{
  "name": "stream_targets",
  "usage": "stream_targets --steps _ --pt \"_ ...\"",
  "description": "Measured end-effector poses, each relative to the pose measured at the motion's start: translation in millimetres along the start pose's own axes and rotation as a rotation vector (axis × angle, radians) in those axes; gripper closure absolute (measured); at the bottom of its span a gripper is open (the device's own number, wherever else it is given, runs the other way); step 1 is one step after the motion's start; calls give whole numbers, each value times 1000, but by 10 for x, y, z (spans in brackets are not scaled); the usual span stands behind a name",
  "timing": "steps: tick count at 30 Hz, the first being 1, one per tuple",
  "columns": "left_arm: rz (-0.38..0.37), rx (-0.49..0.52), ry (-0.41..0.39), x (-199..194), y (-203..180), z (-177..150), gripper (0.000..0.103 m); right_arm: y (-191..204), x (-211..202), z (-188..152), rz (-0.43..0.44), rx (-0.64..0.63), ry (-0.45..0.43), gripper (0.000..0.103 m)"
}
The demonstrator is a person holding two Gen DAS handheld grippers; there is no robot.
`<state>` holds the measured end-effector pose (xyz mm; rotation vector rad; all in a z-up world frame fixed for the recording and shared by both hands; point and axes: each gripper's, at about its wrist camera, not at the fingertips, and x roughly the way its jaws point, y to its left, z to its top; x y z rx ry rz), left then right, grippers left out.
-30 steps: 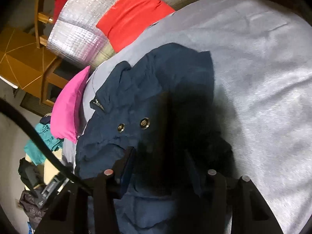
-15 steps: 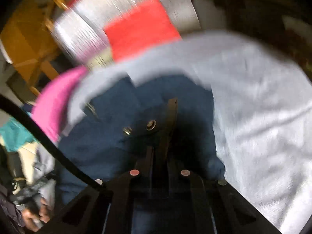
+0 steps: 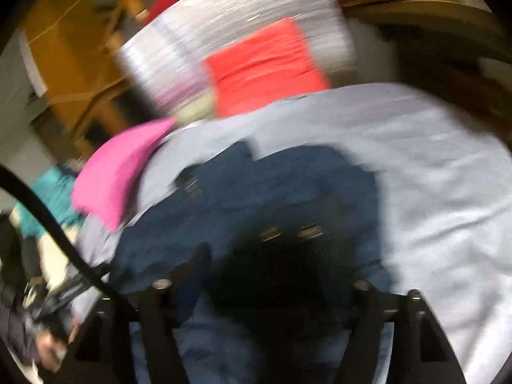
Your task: Fold large clothes
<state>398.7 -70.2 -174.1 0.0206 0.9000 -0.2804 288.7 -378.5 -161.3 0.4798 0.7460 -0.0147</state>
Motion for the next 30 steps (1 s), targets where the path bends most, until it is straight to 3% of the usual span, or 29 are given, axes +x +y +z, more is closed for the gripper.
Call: stream_targets --steps 1,4,6,12,14,16,18,23,30 --pt "18 15 27 89 -23 -23 29 89 144 -52 30 -18 54 58" --pt "77 45 128 353 -42 -104 29 131 488 -198 25 -21 181 57" --pt "79 51 129 367 -49 -128 28 81 667 -264 16 -1 254 59" --pt "45 45 48 138 -50 -61 28 150 382 -194 75 1 178 58" --pt "35 51 30 106 -88 -59 27 236 398 -225 73 -21 197 58" --pt "60 65 64 181 -145 -88 20 269 591 -329 16 -32 254 57" --pt "90 93 102 347 -195 -160 18 264 646 -370 2 -36 243 57" --pt "114 135 62 352 -250 -192 16 258 718 -364 5 -16 247 57" --pt "107 174 -43 -46 -255 -135 16 238 512 -217 41 6 201 57"
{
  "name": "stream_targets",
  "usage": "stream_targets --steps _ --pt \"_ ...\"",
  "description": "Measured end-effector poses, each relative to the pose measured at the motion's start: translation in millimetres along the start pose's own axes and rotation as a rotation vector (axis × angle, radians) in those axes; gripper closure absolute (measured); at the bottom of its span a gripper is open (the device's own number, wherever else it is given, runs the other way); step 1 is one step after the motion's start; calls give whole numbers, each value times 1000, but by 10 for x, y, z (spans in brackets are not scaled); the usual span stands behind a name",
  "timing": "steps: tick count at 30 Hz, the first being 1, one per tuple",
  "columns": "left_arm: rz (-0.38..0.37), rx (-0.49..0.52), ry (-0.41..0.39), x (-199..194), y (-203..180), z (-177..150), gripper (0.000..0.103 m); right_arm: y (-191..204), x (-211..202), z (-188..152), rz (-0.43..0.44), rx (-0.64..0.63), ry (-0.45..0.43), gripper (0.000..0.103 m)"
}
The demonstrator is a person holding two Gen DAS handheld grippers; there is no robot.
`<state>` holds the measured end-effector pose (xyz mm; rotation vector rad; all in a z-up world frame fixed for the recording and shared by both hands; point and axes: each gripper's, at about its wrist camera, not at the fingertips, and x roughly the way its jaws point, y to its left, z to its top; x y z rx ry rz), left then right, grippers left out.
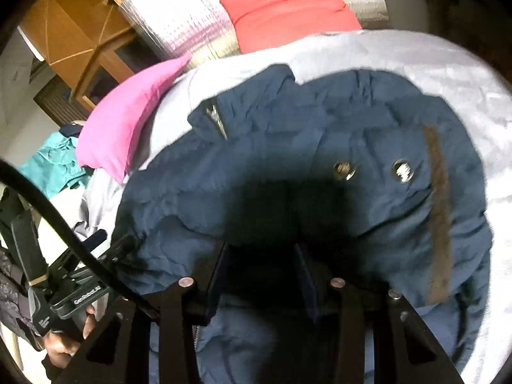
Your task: Fold large clothes
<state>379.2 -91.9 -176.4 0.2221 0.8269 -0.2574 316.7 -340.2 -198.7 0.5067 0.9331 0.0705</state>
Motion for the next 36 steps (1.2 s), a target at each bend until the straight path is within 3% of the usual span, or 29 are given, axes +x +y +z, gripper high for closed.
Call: stream_targets --steps 11,36 --pt "34 -55 -103 -389 192 37 16 71 -31 -37 20 -16 30 57" --pt "115 -106 -174 -672 395 20 16 39 137 -30 8 3 59 57"
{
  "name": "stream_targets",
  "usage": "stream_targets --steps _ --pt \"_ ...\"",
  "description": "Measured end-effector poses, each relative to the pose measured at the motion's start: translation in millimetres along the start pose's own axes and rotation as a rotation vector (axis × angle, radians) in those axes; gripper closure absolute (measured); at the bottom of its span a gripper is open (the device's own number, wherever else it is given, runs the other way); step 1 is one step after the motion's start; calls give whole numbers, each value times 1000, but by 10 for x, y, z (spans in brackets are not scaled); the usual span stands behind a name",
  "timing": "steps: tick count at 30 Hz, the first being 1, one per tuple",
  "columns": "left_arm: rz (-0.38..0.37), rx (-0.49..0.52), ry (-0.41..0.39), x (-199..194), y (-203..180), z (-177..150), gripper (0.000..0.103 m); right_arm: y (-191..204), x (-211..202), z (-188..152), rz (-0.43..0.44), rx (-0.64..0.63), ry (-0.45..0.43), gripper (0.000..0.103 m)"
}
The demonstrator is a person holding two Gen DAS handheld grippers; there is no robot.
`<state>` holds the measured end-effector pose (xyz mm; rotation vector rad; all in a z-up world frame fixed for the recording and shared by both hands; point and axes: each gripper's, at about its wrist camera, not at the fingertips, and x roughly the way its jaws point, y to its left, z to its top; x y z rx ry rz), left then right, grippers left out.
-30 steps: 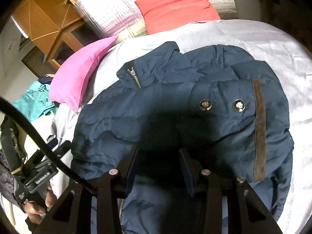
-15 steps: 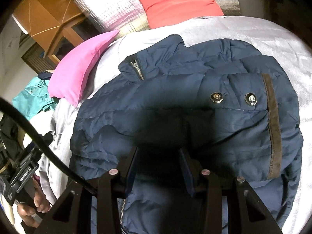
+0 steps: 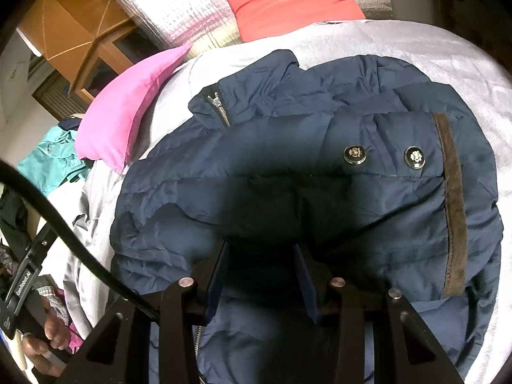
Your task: Fold large clothes
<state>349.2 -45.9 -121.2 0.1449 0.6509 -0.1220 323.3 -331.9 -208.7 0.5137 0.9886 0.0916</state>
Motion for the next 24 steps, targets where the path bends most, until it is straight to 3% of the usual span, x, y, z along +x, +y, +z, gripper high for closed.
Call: stream_targets --steps 24 --pt "131 -8 -51 -74 130 32 16 -33 -119 16 36 -17 -10 57"
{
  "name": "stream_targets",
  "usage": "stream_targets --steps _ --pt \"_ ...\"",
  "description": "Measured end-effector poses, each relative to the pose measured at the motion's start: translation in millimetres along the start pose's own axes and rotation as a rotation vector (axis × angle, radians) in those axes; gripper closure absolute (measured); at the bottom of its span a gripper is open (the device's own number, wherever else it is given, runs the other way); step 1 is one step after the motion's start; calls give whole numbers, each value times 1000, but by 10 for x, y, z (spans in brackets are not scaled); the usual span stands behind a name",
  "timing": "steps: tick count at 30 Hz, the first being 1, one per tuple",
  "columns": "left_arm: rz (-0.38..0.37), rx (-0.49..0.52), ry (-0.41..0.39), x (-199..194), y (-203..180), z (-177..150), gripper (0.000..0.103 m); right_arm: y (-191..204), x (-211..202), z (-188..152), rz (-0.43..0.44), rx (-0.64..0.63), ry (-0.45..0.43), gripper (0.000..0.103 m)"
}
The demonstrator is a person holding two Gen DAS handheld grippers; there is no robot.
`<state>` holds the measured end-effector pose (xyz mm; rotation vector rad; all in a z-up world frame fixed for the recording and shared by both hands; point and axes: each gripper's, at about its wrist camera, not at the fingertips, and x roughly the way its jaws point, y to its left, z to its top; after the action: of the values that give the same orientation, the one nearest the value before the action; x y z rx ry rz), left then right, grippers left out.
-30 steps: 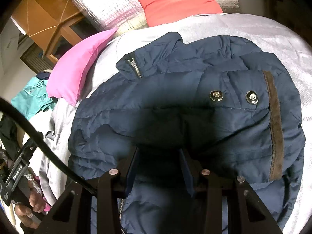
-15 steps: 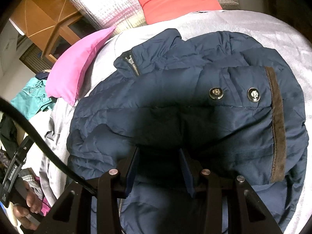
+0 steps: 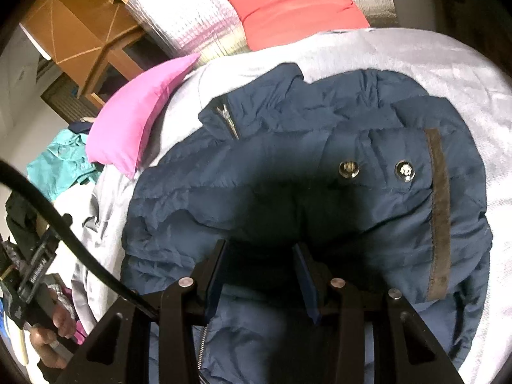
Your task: Fold large clothes
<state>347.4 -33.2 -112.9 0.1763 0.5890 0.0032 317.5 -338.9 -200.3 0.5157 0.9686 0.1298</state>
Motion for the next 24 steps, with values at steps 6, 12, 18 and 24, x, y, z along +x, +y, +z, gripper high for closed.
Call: stream_targets --steps 6,12,18,24 --pt "23 14 -4 6 0 -11 16 4 149 -36 -23 -21 50 57" --pt "33 18 -2 34 -1 -15 16 -65 -67 -4 16 -14 9 57" --pt "-23 -27 183 542 82 -144 16 -370 -529 142 -9 47 -128 35" --pt "-101 -178 389 1103 279 -344 16 -1217 -826 210 -80 320 -219 34"
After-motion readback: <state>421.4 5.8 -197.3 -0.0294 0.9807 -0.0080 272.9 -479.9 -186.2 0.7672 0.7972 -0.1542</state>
